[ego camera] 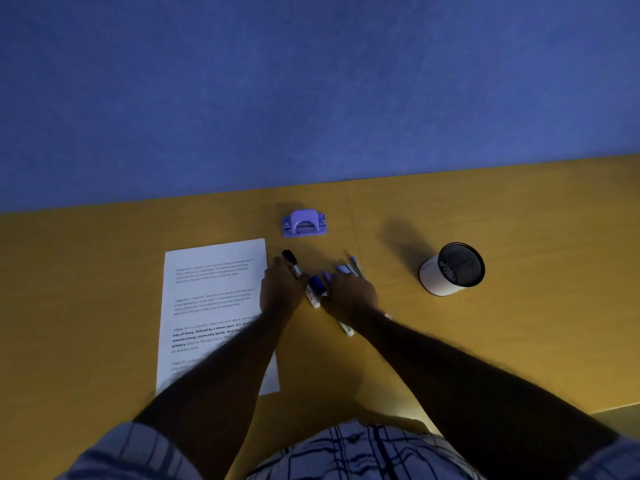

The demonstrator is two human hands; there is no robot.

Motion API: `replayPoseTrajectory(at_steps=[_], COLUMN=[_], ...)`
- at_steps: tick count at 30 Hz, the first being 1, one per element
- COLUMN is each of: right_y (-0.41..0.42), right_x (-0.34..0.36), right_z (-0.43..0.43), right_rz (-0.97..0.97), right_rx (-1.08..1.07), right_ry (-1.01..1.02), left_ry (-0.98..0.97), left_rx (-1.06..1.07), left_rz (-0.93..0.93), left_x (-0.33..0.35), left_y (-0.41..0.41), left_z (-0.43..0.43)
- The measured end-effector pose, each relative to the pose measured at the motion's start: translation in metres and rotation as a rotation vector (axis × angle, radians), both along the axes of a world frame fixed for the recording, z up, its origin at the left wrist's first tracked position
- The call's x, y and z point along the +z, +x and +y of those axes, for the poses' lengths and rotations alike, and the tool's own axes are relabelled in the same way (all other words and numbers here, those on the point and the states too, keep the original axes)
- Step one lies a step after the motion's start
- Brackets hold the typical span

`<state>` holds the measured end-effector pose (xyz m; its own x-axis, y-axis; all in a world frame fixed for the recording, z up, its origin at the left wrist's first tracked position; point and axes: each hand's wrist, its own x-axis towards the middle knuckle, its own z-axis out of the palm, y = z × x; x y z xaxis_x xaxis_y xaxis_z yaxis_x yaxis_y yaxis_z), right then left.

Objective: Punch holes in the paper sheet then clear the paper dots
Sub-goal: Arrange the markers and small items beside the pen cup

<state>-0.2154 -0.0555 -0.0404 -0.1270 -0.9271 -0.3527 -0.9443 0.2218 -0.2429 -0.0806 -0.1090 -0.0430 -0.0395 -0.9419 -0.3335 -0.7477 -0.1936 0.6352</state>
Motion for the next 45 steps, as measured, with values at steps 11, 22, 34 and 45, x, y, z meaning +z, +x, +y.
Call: replayPoseTrajectory(at_steps=[11,22,34,45], right_y=[-0.019,-0.052,-0.101,-0.191], right_x=[0.031,0.061,0.055,0.041], right_z=[-0.009,-0.018,-0.024,-0.095], right_rz=[-0.322,-1.064,-1.115,-0.855], right_rx=[-0.311,-0.697,-0.753,-0.797], right_ry=[-0.085,-0.257,-0.270,-0.295], left_ry=[-0.091,-0.109,-0.044,0.120], left_rx=[-0.078,-0.219,-0.203,-0.189], left_rz=[0.209,0.543,0.568,0.575], left_x=[0.009,0.045,0.043,0.029], left_y=[0.004,-0.042,-0.100,-0.199], left_z=[-0.001,0.004,-0.013,-0.090])
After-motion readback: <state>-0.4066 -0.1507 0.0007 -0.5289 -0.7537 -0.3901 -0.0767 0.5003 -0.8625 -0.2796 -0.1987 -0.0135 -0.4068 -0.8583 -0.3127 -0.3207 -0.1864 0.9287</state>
